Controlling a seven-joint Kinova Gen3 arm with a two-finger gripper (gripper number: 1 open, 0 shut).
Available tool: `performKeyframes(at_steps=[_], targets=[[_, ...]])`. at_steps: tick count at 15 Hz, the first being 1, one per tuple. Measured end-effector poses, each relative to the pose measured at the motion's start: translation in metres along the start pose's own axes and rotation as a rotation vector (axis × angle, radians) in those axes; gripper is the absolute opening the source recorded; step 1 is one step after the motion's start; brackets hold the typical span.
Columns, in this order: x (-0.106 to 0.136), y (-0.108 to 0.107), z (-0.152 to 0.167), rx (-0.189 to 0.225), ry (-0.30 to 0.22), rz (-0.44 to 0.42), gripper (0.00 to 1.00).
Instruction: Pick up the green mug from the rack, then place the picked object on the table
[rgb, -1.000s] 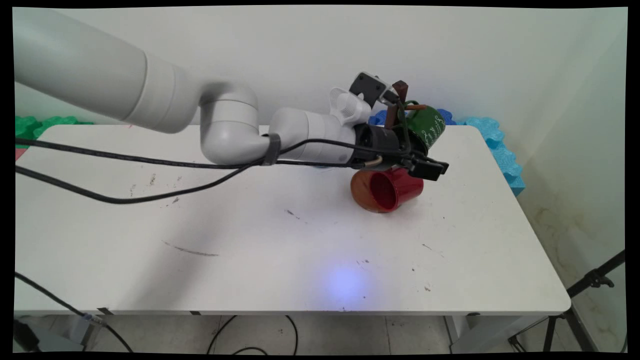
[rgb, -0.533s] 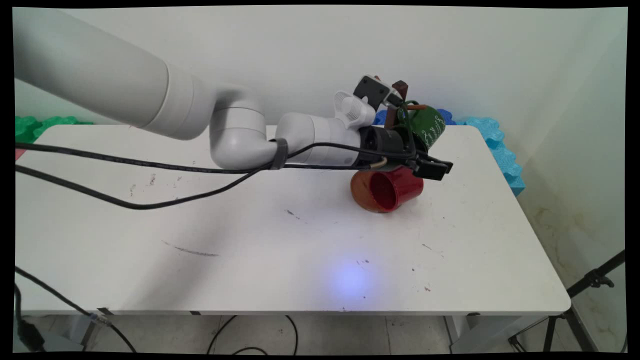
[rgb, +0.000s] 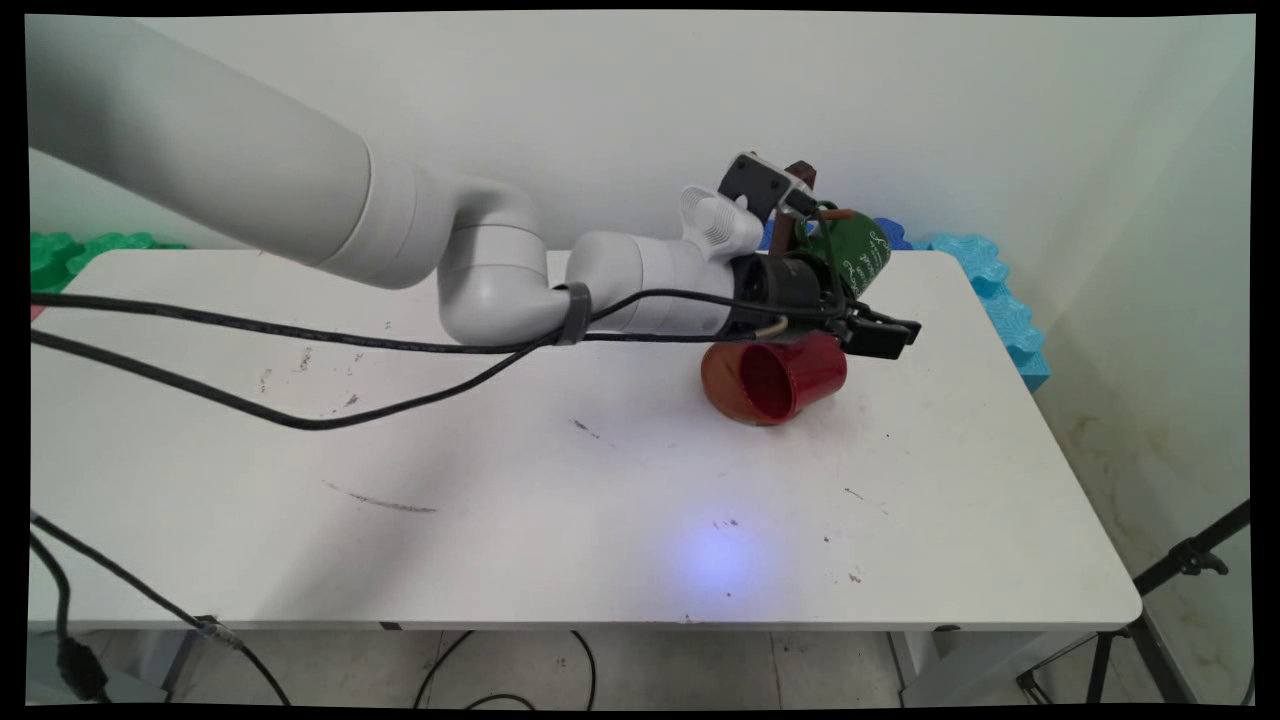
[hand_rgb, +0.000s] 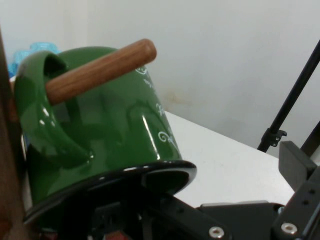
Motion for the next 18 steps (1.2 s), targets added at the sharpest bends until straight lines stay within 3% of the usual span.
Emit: performKeyframes(at_steps=[4, 5, 18], targets=[[-0.0001, -0.0001, 0.0038, 0.000, 0.009, 0.000, 1.00], [0.0000, -0.0002, 0.0045, 0.000, 0.011, 0.001, 0.00], [0.0049, -0.0023, 0.0063, 0.005, 0.041, 0.008, 0.00]])
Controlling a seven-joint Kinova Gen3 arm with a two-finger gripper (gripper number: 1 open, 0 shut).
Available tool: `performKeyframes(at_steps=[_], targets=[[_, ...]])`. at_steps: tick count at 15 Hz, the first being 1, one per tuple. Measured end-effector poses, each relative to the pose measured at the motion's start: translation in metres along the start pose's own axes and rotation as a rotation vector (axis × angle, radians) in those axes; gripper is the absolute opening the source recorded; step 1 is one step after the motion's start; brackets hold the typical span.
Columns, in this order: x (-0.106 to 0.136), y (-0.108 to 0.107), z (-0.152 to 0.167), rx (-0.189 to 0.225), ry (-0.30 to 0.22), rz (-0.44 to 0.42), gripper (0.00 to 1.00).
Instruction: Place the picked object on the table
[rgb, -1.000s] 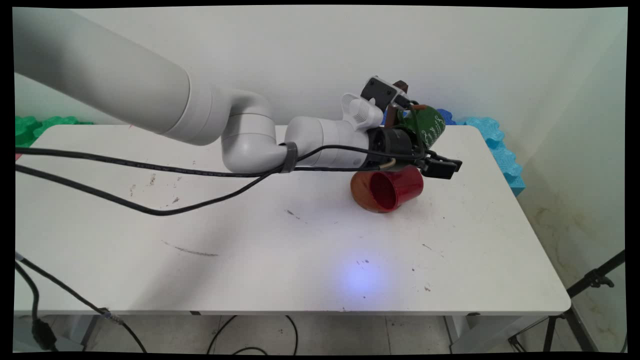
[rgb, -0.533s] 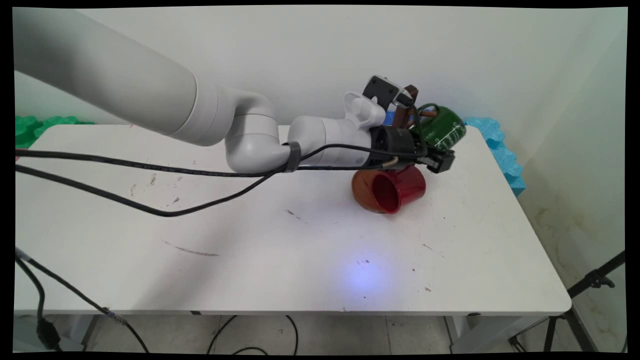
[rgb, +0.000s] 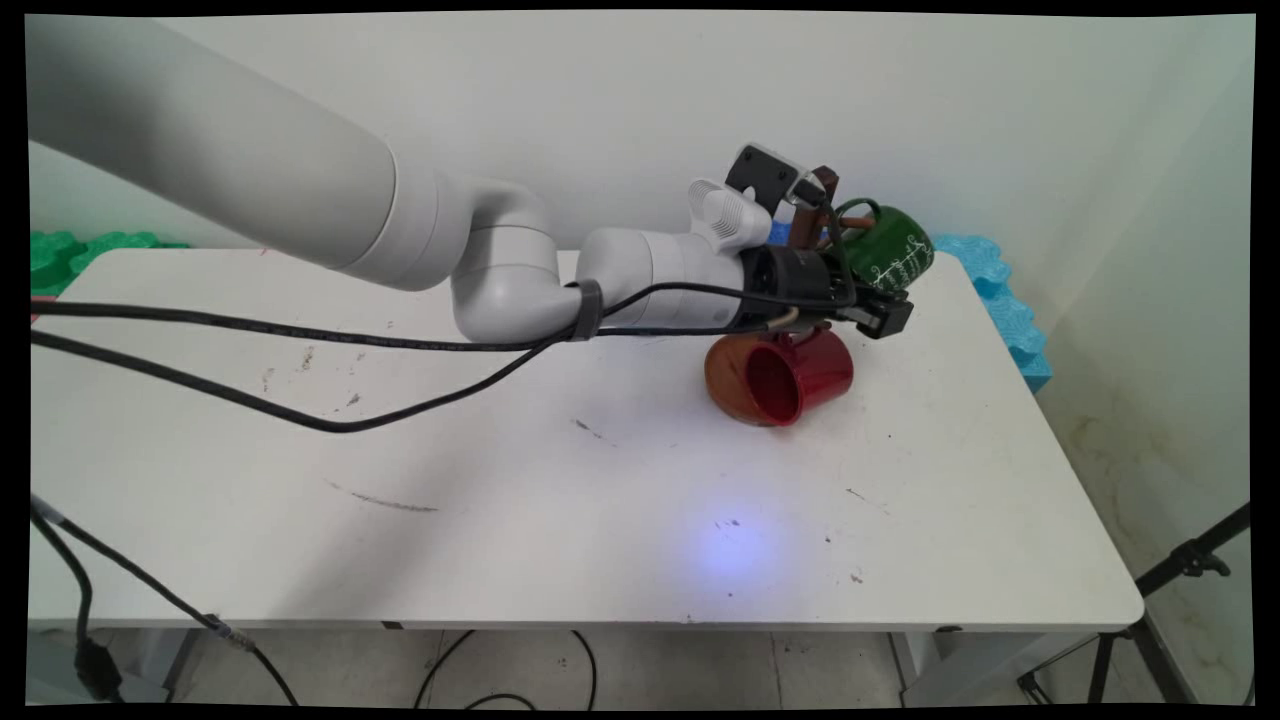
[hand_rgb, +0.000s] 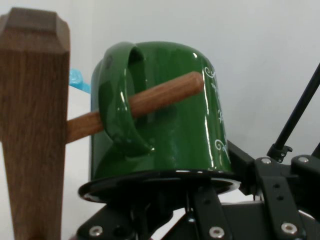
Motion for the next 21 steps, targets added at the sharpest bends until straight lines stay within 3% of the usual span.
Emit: performKeyframes(at_steps=[21], targets=[[0.023, 0.023, -0.024, -0.068, 0.054, 0.003, 0.00]])
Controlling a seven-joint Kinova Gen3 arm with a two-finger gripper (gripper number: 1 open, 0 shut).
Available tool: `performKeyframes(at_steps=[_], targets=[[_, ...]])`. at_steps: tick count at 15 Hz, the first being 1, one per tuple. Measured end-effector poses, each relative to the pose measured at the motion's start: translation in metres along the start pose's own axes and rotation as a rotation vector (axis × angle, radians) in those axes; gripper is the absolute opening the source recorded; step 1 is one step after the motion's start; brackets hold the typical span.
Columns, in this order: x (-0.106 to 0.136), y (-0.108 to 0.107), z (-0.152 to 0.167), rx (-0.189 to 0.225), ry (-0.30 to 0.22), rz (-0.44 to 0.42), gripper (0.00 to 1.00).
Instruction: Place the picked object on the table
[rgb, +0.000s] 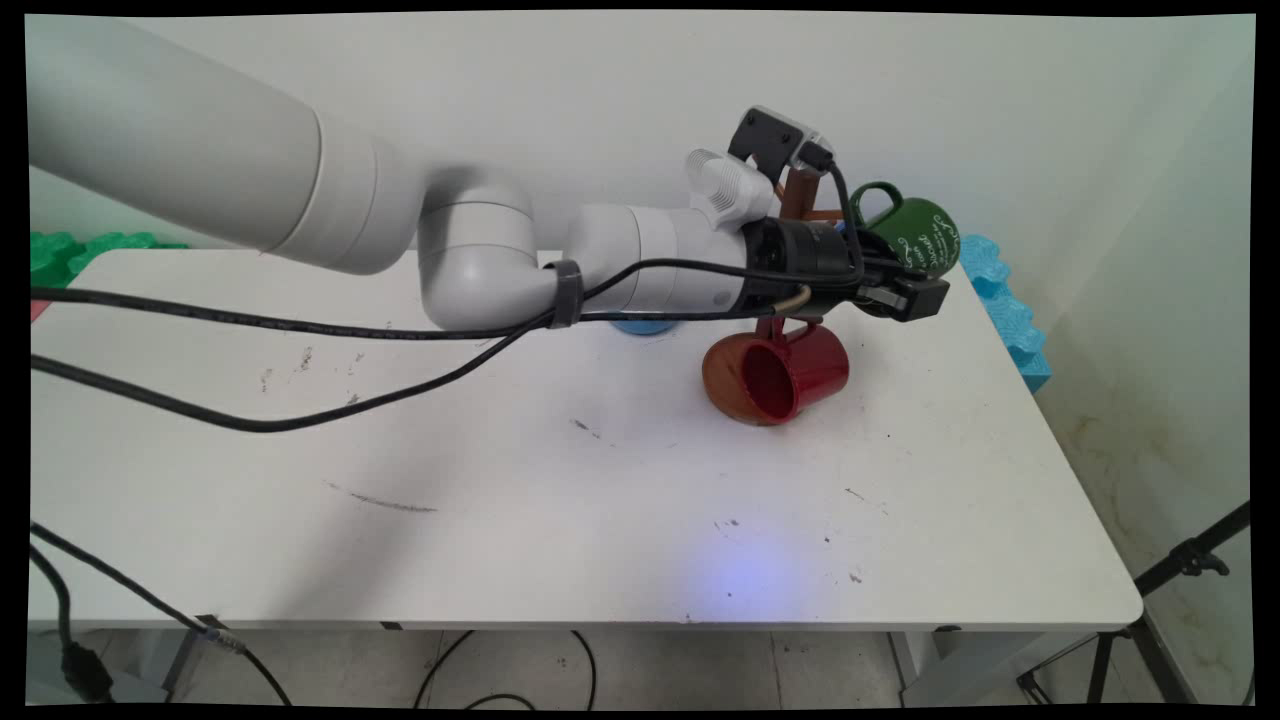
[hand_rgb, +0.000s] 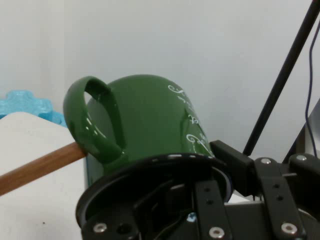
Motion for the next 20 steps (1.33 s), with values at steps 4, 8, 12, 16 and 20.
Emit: performKeyframes(at_steps=[4, 8, 12, 16, 20], targets=[[0.002, 0.008, -0.005, -0.021, 0.002, -0.003, 0.00], [0.002, 0.014, -0.011, -0.039, 0.002, -0.003, 0.00], [0.003, 0.019, -0.018, -0.051, -0.003, -0.001, 0.00], [0.005, 0.024, -0.034, -0.062, -0.036, 0.016, 0.00], [0.013, 0.026, -0.051, -0.066, -0.072, 0.045, 0.00]])
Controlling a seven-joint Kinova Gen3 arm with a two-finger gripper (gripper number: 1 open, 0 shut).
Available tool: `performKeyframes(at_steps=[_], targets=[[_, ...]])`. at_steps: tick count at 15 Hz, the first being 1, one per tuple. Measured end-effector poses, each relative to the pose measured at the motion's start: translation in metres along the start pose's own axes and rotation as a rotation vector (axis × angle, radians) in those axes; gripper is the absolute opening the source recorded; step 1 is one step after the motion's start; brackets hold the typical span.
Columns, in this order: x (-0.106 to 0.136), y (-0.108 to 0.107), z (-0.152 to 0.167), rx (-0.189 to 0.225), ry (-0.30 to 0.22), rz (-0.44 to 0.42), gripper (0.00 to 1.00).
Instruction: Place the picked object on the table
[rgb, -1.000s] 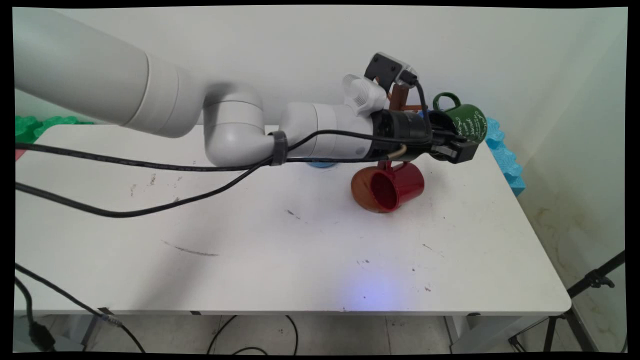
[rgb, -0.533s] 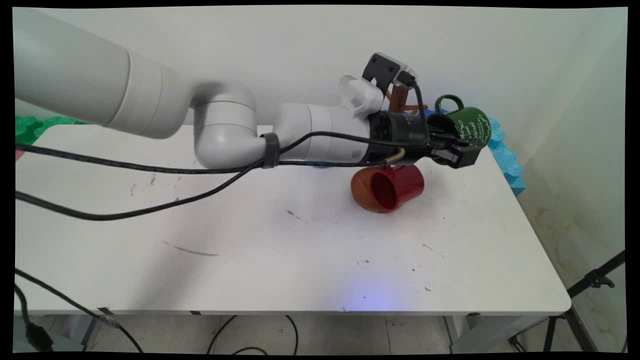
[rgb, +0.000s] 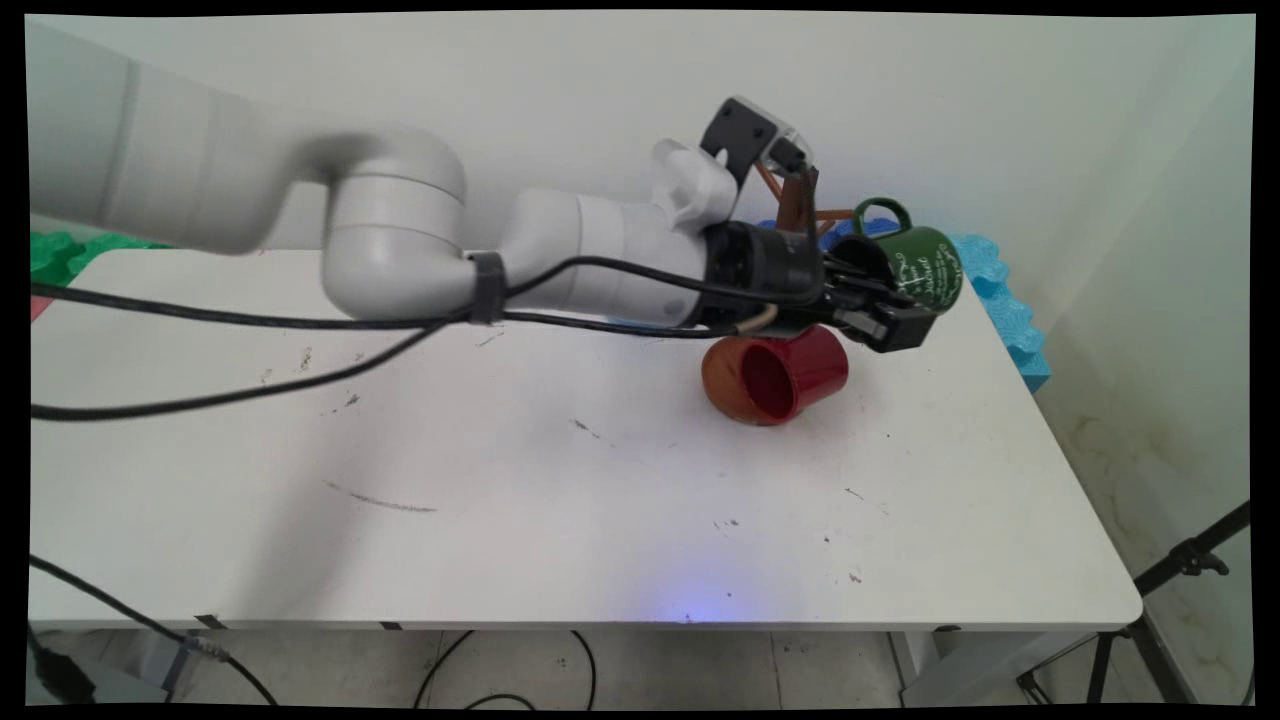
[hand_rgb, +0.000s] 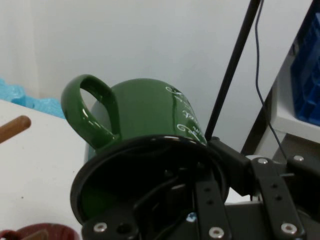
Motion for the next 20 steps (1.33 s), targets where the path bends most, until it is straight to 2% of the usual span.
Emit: performKeyframes(at_steps=[5, 10, 15, 20], targets=[[0.013, 0.000, -0.029, -0.009, -0.032, 0.046, 0.00], [0.009, 0.005, -0.051, -0.030, -0.049, 0.102, 0.00], [0.005, 0.013, -0.066, -0.068, -0.087, 0.159, 0.00], [0.020, 0.010, -0.088, -0.100, -0.120, 0.205, 0.00]])
